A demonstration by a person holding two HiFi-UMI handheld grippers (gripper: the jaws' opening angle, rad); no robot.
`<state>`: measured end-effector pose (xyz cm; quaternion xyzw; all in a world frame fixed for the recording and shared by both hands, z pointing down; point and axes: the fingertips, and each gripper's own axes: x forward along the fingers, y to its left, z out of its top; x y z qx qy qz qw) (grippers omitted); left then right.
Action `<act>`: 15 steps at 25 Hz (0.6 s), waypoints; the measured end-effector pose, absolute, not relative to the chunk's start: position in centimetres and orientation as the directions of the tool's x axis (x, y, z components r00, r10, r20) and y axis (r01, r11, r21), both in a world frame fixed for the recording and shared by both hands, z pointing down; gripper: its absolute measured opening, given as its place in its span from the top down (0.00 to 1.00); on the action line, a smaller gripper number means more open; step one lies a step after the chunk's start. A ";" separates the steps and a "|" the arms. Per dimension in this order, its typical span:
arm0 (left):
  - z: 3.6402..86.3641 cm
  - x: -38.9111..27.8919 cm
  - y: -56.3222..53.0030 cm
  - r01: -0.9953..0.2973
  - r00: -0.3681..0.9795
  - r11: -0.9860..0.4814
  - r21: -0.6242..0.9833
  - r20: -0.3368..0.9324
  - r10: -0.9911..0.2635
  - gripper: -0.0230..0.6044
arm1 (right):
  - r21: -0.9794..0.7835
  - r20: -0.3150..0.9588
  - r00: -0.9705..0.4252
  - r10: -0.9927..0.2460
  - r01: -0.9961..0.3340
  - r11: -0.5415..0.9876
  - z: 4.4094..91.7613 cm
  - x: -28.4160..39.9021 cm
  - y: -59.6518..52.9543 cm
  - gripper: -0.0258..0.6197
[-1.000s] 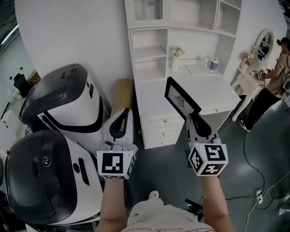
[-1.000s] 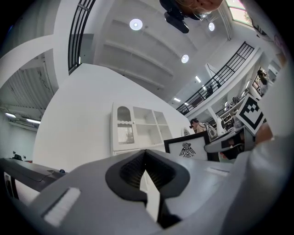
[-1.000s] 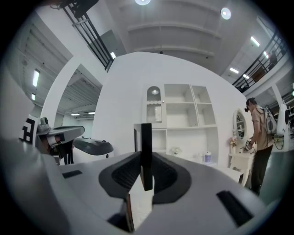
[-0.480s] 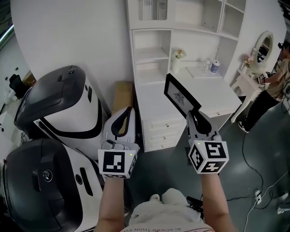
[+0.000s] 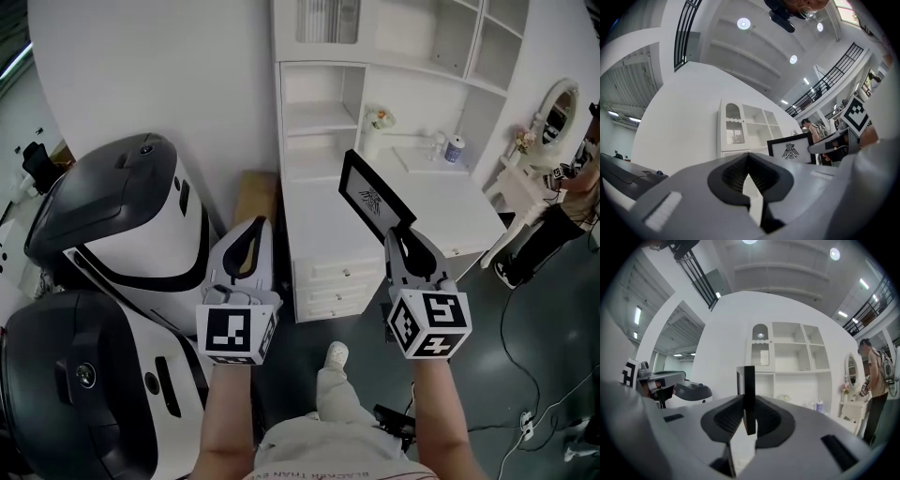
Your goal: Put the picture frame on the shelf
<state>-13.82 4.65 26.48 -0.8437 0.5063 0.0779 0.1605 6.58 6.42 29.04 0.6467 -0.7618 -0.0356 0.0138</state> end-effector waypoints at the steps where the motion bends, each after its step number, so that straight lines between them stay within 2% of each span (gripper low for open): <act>1: 26.5 -13.6 4.1 -0.880 0.474 -0.434 -0.193 -0.291 -0.831 0.95 | 0.070 -0.025 -0.166 -0.986 -0.984 0.164 29.1 6.8 5.8 0.85; 15: 26.5 -9.1 -8.1 -0.881 0.462 -0.408 -0.238 -0.250 -0.851 0.95 | 0.008 -0.042 -0.205 -0.978 -0.979 0.205 28.6 11.1 -7.9 0.85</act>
